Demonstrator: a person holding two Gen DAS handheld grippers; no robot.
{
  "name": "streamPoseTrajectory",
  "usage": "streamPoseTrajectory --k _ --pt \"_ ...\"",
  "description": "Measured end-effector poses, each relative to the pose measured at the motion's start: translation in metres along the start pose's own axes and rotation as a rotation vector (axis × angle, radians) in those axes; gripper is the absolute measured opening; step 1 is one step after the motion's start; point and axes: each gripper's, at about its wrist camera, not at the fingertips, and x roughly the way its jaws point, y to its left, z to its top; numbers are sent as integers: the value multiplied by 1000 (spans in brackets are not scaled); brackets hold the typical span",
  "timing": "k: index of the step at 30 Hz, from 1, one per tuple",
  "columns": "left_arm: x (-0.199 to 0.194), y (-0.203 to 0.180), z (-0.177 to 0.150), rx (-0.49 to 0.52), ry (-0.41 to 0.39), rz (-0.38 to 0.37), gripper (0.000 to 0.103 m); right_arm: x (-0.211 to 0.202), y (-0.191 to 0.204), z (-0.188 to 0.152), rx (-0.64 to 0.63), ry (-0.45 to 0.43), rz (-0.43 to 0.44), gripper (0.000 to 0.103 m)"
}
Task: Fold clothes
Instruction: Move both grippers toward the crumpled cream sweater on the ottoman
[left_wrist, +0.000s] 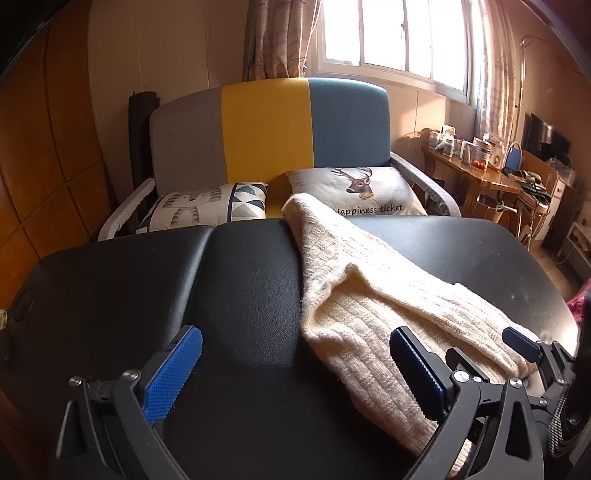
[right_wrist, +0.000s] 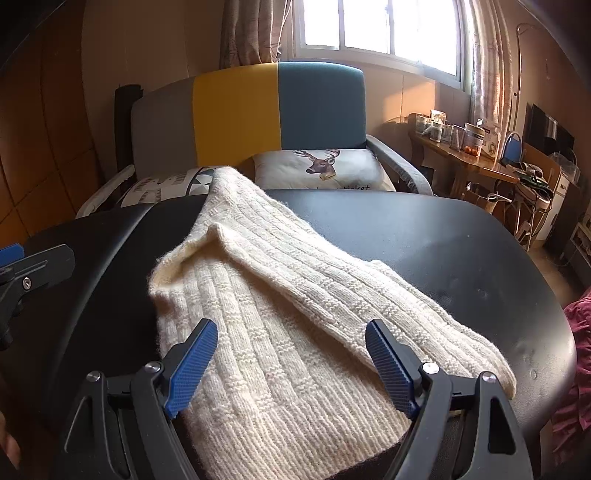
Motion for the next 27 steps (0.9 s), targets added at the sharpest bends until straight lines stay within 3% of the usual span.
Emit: streamPoseTrajectory --k 7,9,12,15,18,22,27 --pt "0 -14 -6 27 19 8 103 1 -3 -4 -7 3 -11 84" --pt "5 -11 -10 17 36 -41 103 3 -5 -3 -1 9 -19 84" --pt "20 1 -19 -34 128 -229 103 7 -10 -5 9 20 -21 84" --pt "37 5 -31 -46 217 -247 103 9 -16 -5 21 31 -5 84" --pt "38 10 -46 -38 197 -229 103 8 -27 -5 35 37 40 84" --pt "43 33 -61 -53 227 -326 103 -11 -69 -1 71 24 142 84" --pt "59 73 -80 -127 316 -358 103 -26 -148 -5 112 97 181 84"
